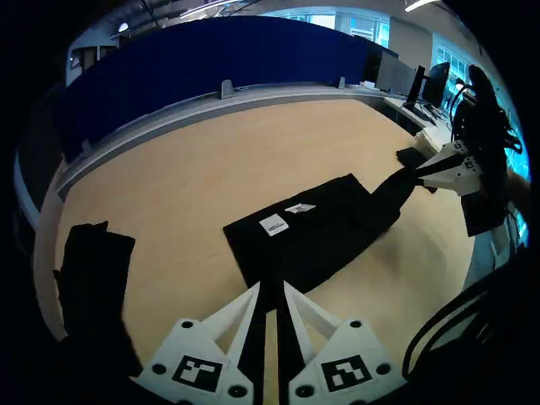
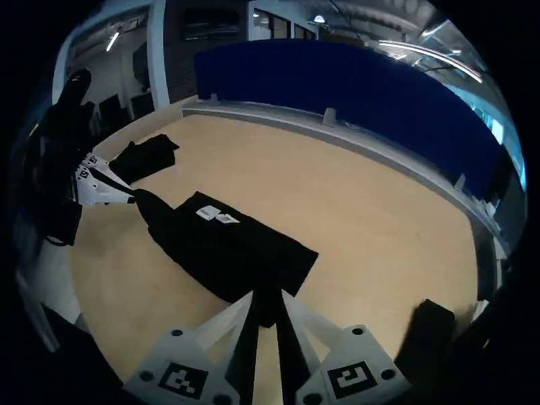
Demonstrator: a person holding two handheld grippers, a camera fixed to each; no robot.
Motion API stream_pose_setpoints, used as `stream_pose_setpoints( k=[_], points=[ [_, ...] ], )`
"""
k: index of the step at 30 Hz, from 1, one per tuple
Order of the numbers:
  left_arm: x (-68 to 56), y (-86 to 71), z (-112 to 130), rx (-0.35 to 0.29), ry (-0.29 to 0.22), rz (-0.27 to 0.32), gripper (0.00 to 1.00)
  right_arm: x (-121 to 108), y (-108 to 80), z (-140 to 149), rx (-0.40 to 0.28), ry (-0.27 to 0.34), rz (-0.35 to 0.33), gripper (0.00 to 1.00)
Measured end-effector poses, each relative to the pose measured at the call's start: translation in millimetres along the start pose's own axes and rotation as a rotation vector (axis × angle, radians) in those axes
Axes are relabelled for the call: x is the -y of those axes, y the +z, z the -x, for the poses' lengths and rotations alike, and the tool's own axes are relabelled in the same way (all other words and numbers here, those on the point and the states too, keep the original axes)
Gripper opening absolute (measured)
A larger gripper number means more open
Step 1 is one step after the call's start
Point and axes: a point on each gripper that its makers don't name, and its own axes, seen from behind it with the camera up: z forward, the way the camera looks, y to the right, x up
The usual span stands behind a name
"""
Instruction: Fold towel
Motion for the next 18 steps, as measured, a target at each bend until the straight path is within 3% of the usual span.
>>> stream_pose_setpoints(
  k=[6,18],
  points=[
    [4.5,17.3,-3,0.016,0.023,-0.007,0.09,-12,14.5,-2,0.016,0.009,0.004,0.15],
    [8.9,42.4,2,0.033,0.014,-0.001,0.09,-19,32.5,11,0.042,0.035,0.007,0.15]
  ],
)
